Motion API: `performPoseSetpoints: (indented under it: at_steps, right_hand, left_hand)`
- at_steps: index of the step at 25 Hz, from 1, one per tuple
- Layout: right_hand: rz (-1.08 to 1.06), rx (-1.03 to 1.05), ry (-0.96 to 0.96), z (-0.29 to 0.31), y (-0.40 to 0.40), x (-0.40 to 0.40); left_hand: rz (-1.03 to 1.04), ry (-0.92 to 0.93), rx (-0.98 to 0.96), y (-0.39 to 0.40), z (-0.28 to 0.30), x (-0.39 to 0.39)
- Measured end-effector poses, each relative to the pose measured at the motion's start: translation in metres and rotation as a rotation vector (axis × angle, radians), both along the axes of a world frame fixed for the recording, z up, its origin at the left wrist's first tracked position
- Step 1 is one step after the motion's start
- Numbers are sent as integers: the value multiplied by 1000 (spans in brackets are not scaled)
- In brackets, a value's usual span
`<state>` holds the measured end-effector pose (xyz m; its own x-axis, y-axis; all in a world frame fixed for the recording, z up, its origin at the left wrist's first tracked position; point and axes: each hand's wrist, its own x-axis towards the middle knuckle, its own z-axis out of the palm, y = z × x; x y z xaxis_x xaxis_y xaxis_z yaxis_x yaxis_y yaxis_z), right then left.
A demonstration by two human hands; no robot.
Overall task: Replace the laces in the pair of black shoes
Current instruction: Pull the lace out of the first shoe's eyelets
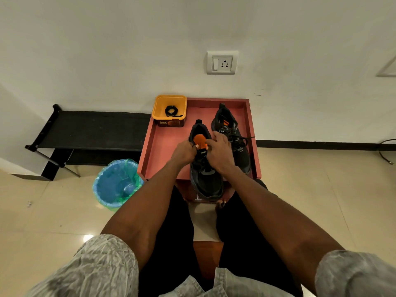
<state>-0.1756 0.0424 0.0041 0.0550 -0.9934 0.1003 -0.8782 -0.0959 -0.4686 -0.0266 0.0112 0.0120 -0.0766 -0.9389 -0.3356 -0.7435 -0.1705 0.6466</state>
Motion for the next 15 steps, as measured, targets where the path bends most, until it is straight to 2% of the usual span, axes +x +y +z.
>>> performPoseSetpoints:
  at_steps: [2, 4, 6, 8, 10, 12, 14, 15]
  right_hand:
    - [113, 126, 91, -5, -6, 2]
    - [135, 161, 53, -6, -9, 4]
    - [96, 156, -79, -5, -8, 5]
    - [-78, 193, -228, -2, -10, 5]
    - [-334, 240, -534, 4, -15, 0]
    - [-504, 261, -822, 12, -15, -8]
    - [-484, 403, -861, 21, -10, -18]
    - [-392, 578, -815, 29, -3, -24]
  left_hand:
    - [5, 10, -12, 1, 1, -1]
    - [-10, -1, -28, 3, 3, -2]
    - [-13, -1, -38, 3, 3, -3]
    - [-7, -8, -33, 2, 3, -2]
    - [-3, -11, -20, 3, 2, -1]
    - [2, -10, -18, 3, 2, -1]
    - [7, -33, -31, 3, 2, -2]
    - [18, -38, -38, 5, 3, -4]
